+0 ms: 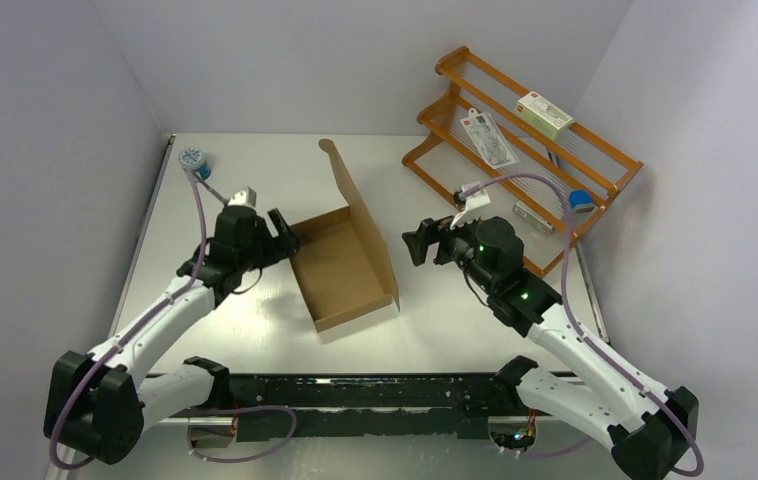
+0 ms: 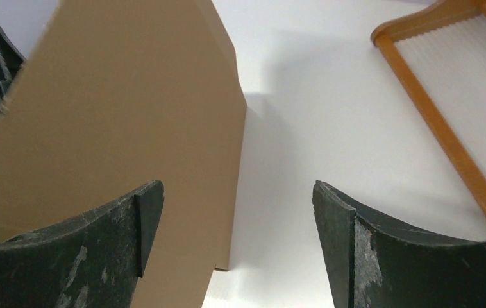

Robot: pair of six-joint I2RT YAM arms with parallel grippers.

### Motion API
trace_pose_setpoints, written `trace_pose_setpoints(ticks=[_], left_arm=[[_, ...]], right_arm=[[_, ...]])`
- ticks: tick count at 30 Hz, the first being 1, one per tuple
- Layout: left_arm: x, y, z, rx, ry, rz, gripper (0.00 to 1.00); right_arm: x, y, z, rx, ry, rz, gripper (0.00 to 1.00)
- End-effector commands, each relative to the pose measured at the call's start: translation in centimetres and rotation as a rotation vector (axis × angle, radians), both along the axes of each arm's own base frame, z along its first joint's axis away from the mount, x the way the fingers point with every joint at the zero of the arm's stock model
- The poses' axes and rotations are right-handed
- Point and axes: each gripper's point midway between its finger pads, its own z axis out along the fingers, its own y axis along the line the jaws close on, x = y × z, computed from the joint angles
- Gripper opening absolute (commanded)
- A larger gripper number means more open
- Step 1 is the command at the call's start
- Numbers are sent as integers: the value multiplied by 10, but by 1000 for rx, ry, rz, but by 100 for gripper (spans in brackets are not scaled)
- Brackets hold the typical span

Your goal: Fold the paper box

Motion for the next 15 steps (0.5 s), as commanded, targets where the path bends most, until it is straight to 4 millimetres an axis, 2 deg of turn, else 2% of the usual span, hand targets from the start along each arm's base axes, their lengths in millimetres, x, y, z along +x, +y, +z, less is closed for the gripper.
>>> trace_pose_setpoints(ticks=[1, 4, 8, 15], left_arm=[[15, 31, 39, 291, -94, -64, 88], [27, 37, 55, 368, -98, -122, 91], [35, 38, 73, 420, -130, -201, 94], [21, 58, 103, 514, -246, -189, 97]], right_arm=[[0, -11, 45, -47, -58, -20, 90], [0, -2, 66, -76, -36, 29, 88], [1, 14, 83, -111, 25, 101, 85], [4, 44, 100, -134, 58, 168, 84]])
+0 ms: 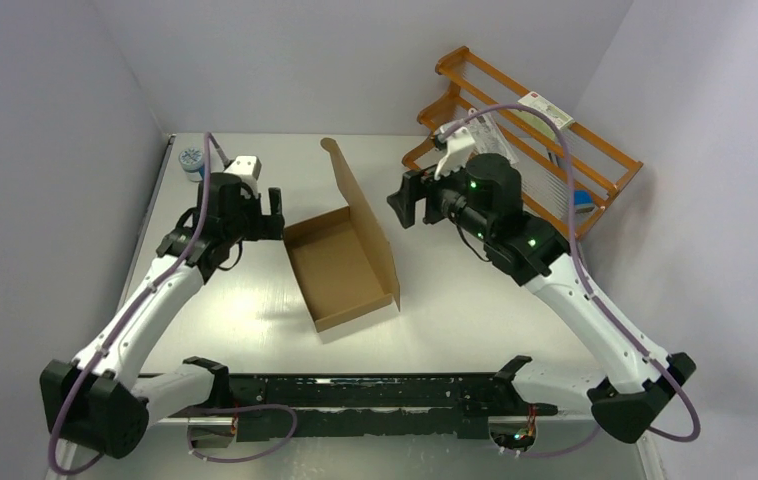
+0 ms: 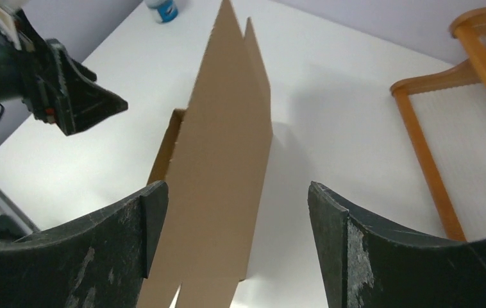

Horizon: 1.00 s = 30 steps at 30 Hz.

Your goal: Fold the paper box

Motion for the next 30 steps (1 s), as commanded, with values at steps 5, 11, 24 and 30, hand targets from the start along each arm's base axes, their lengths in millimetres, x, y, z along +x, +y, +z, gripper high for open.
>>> trace_pose_setpoints(ticks=[5, 11, 24, 30], left_arm=[[-23, 36, 25, 116, -129, 54, 97], [-25, 34, 29, 101, -134, 50, 97], [-29, 34, 35, 94, -156, 51, 97], [-30, 31, 36, 96, -159, 38, 97]], right_arm=[[-16, 51, -5, -148, 63, 122, 84], [1, 71, -37, -339, 109, 57, 81], [28, 84, -71, -609, 112, 49, 26], [37, 89, -64, -658, 35, 103, 0]])
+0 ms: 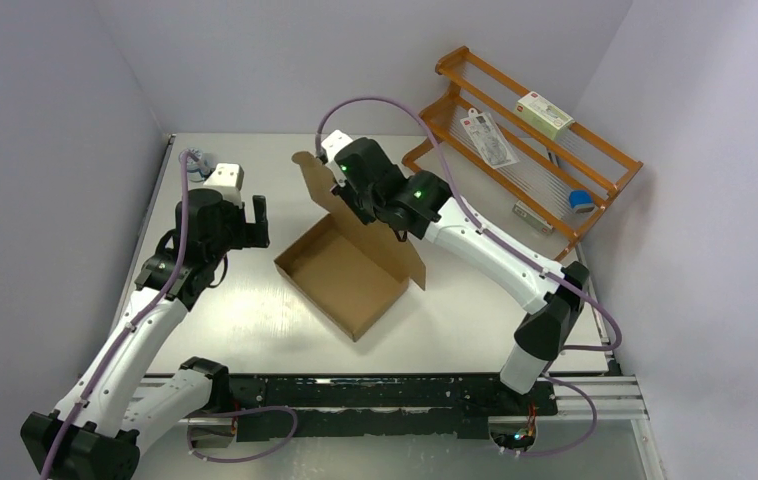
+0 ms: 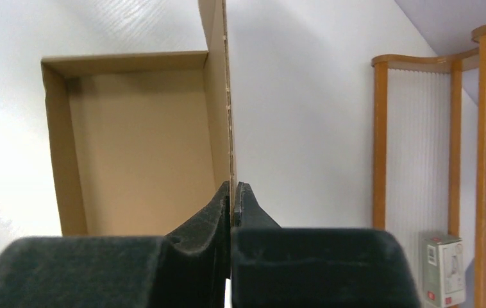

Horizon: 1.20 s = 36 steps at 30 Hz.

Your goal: Fold the paper box

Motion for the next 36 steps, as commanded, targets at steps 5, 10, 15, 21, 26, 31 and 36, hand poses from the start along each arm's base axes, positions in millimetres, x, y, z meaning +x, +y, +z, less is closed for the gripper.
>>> trace_pose_setpoints(ticks=[5, 10, 15, 21, 26, 31, 36], left_arm=[[-3, 0, 3, 20, -9, -5, 97], [-5, -3, 4, 22, -14, -17, 98], [-6, -4, 5, 25, -19, -26, 97], [-7, -7, 7, 23, -24, -52, 97], [-7, -8, 9, 27, -34, -65, 97], [-6, -8, 16, 28, -64, -73, 97], [-6, -13, 20, 28, -84, -111, 97]], right_arm=[[19, 8, 5, -94, -87, 247, 0], [43, 8, 7, -41, -84, 468, 0], [54, 11, -7, -122, -70, 679, 0], [63, 10, -24, -181, -39, 824, 0], [69, 13, -15, -135, -111, 898, 0], [70, 11, 4, -27, -162, 955, 0], [77, 8, 3, -26, -167, 925, 1]])
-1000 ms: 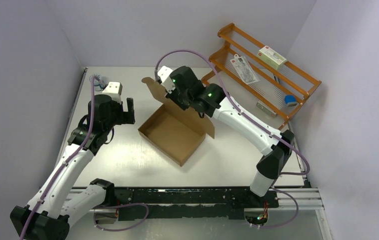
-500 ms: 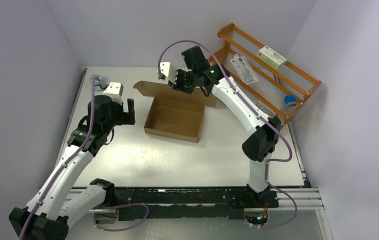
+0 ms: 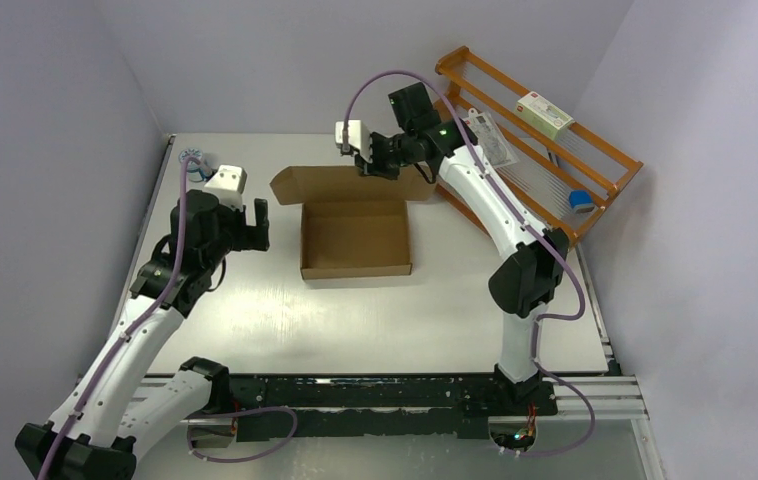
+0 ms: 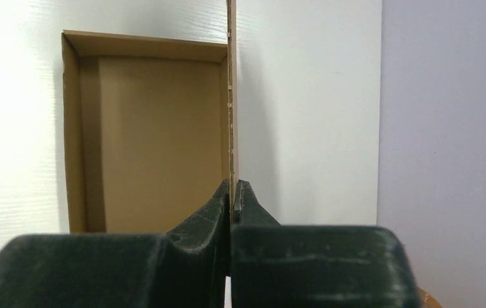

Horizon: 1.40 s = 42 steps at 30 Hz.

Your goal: Fold the paper box

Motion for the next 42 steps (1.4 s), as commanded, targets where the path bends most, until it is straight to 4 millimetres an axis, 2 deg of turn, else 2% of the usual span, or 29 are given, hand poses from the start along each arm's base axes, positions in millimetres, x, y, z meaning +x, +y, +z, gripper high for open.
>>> trace_pose_setpoints(ticks=[1, 2, 3, 6, 9, 11, 14, 18, 21, 23, 25, 31, 39, 42], left_arm=[[1, -8, 9, 1, -41, -61, 97], [2, -9, 9, 5, -40, -68, 97], [2, -10, 9, 9, -38, -74, 97], [6, -13, 8, 22, -13, -90, 97], [14, -18, 9, 31, 28, -104, 97], [20, -20, 8, 40, 58, -104, 97], [29, -21, 11, 78, 73, -112, 97], [39, -23, 17, 107, 59, -130, 97], [49, -24, 18, 135, 74, -139, 97], [55, -25, 13, 155, 119, -140, 97], [61, -28, 13, 169, 145, -153, 96], [74, -39, 27, 182, 117, -210, 95], [94, -48, 19, 218, 159, -254, 91], [101, -53, 15, 228, 168, -282, 90]], right_arm=[[-6, 3, 15, 50, -23, 29, 4], [-5, 2, 13, 46, -20, 17, 9], [-3, 1, 11, 44, -22, 0, 22], [-1, -3, 15, 51, -36, -39, 35], [1, -11, 36, 81, -90, -99, 43], [4, -19, 49, 101, -138, -162, 52], [10, -42, 52, 92, -203, -275, 58], [22, -91, 61, 120, -249, -422, 61], [24, -126, 62, 160, -240, -454, 62], [28, -145, 59, 174, -255, -475, 63], [29, -154, 51, 158, -244, -464, 64], [36, -161, 18, 87, -142, -443, 66], [30, -151, -4, 110, -80, -389, 64], [34, -148, -11, 113, -46, -389, 60]])
